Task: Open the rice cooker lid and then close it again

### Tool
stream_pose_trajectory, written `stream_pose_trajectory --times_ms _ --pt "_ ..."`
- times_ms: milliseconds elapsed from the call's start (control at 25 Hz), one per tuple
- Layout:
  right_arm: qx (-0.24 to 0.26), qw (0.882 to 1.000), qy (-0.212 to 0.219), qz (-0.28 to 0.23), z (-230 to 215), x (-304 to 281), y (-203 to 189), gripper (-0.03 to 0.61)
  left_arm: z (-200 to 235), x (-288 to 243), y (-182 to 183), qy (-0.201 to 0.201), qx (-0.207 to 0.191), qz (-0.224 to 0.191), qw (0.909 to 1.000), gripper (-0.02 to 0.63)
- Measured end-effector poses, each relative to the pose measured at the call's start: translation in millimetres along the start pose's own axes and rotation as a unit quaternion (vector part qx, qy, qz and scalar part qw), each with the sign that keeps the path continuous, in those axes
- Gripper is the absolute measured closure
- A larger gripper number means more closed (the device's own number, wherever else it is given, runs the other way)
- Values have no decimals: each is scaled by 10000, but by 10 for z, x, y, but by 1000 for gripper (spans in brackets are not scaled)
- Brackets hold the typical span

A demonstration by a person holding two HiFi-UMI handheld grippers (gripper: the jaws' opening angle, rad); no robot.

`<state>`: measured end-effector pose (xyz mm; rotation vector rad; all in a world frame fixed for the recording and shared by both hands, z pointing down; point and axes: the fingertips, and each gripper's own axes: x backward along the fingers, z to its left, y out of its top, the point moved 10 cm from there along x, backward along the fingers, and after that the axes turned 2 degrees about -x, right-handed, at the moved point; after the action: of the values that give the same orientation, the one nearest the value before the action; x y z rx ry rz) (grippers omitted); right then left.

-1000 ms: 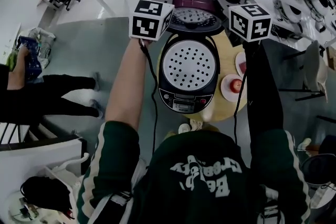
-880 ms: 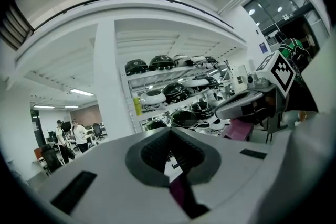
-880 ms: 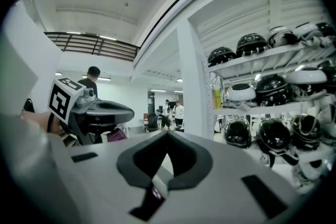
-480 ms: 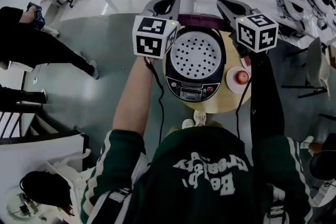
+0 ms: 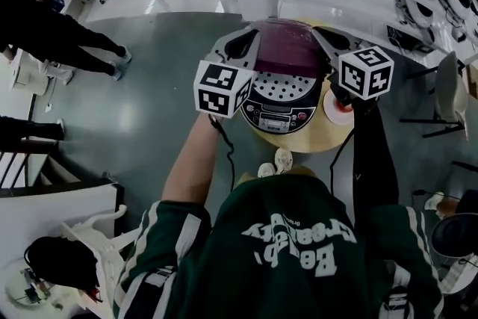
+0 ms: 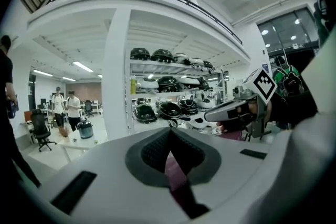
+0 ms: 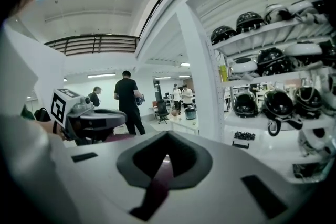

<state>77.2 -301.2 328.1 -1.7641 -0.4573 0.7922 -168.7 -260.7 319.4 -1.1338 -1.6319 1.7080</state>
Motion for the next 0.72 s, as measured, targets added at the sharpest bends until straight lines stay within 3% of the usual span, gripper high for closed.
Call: stream_pose_trajectory --times_ms 200,360,720 --pt "-278 9995 -57 -161 77 95 -252 575 -52 131 -300 -152 451 0 9989 614" --pt "-429 9973 33 -593 192 178 -306 575 -96 169 -427 -139 518 -6 9986 614" --pt "-234 9987 -14 -451 292 120 -659 575 -169 217 -809 -52 872 11 9962 614"
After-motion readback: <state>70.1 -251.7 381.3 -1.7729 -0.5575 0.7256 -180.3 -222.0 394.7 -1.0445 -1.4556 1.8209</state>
